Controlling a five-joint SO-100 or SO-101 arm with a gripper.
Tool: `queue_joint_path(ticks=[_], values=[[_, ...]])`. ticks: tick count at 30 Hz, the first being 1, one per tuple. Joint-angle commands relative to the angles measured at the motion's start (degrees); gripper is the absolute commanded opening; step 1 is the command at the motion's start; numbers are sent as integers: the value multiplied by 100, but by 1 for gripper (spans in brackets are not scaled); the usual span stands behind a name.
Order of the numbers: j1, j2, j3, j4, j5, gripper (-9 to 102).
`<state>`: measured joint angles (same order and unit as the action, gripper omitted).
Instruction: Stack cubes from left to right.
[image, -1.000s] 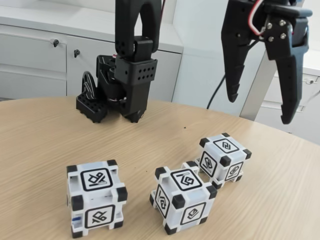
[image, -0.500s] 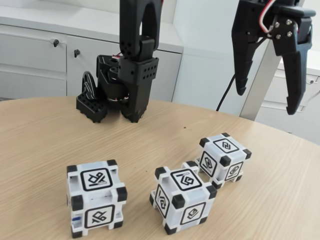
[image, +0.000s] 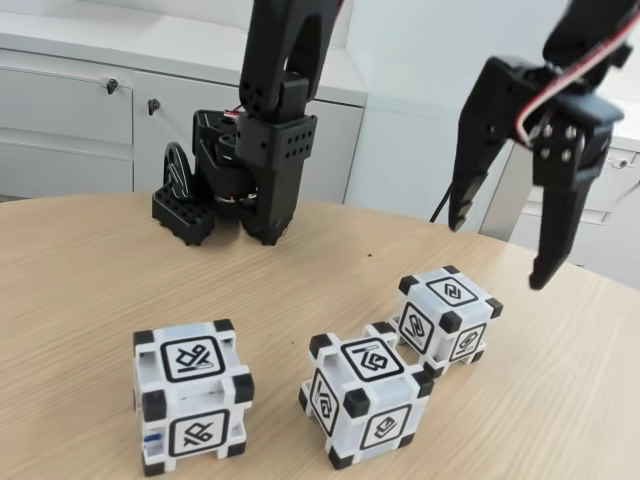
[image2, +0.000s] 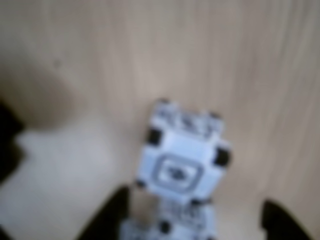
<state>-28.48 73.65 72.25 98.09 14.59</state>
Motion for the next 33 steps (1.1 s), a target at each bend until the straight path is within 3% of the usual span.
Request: queue_joint_path(ticks=[1, 33], values=[[35, -62, -158, 62, 0, 28], [62, -817, -44, 53, 255, 27]])
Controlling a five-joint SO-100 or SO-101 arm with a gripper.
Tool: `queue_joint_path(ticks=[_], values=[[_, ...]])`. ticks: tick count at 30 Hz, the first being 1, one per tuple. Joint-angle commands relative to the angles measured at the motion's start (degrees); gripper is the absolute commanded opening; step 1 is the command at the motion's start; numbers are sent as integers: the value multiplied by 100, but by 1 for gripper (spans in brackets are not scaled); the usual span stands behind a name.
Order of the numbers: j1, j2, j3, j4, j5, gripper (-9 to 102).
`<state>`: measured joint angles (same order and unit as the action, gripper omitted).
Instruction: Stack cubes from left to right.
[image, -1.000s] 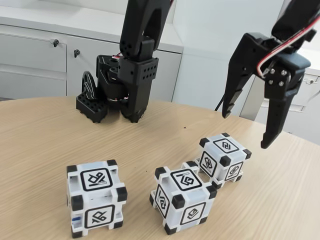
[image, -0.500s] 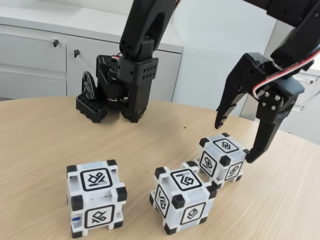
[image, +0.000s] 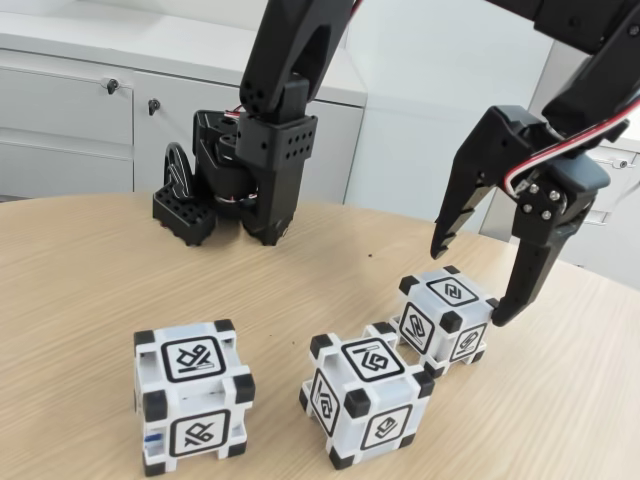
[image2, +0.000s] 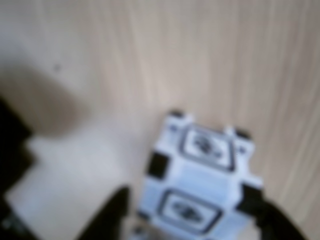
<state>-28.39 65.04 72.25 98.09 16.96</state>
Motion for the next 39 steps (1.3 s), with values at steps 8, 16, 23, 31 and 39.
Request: queue_joint_path(ticks=[8, 16, 23, 31, 39], values=[[44, 185, 800, -536, 220, 27], [44, 185, 1556, -1354, 176, 26], [44, 185, 1608, -1389, 185, 23], [44, 193, 1600, -1389, 211, 15], [44, 193, 1503, -1301, 229, 12]])
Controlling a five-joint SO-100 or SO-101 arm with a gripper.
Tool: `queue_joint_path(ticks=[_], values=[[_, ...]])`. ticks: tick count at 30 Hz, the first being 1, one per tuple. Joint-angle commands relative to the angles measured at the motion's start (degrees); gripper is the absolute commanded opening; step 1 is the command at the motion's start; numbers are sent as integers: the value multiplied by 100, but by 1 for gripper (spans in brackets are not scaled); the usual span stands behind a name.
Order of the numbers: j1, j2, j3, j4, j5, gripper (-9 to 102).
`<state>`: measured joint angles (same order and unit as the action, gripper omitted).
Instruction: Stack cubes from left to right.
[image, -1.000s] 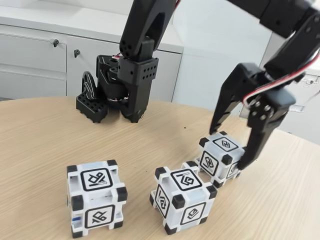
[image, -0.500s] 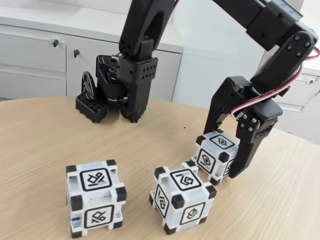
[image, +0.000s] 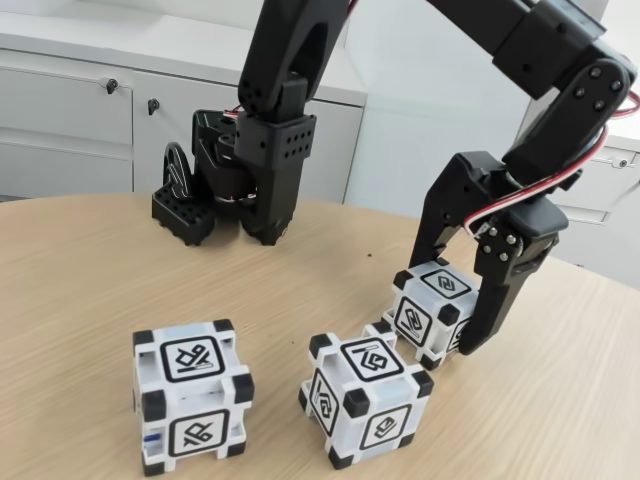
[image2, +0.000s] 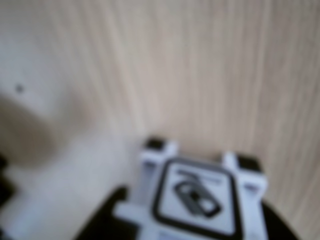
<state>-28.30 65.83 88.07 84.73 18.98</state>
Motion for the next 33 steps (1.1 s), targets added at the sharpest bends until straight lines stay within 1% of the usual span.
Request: queue_joint_path(ticks=[1, 9, 12, 18, 29, 33], values=[[35, 114, -79, 35, 35, 12], [26, 123, -123, -35, 35, 13], [-9, 325, -431, 35, 123, 14], [26, 1354, -879, 132, 79, 15], [70, 3305, -853, 967, -316, 15], [545, 3990, -800, 1099, -457, 15]])
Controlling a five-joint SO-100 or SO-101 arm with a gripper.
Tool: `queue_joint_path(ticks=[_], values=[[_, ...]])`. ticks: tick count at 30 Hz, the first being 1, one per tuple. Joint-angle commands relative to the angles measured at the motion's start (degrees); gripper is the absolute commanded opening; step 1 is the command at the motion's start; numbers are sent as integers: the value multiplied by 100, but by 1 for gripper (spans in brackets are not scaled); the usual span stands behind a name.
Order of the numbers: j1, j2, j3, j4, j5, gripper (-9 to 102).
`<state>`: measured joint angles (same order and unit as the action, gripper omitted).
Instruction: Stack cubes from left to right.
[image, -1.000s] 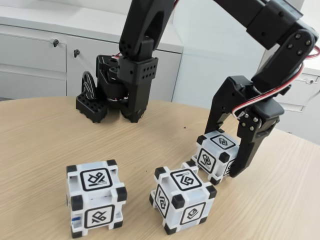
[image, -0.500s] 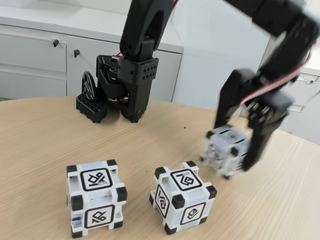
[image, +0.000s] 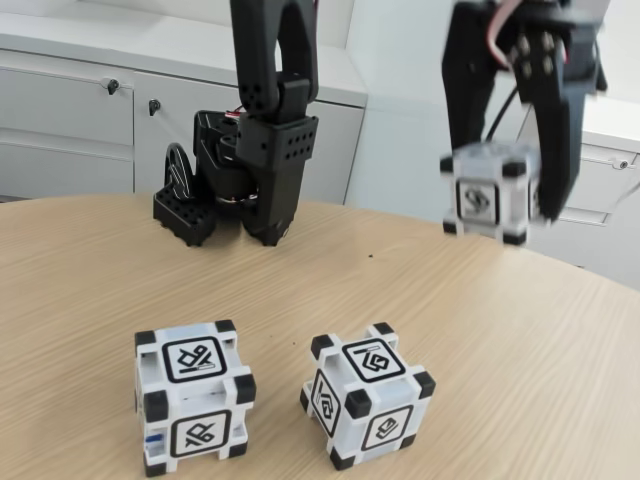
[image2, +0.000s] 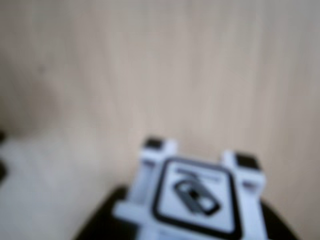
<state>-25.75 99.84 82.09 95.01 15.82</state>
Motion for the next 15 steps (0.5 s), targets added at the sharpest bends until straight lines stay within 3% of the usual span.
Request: queue_joint_path(ticks=[1, 15], values=[[483, 729, -202, 70, -246, 15], [3199, 914, -185, -18, -2004, 15]])
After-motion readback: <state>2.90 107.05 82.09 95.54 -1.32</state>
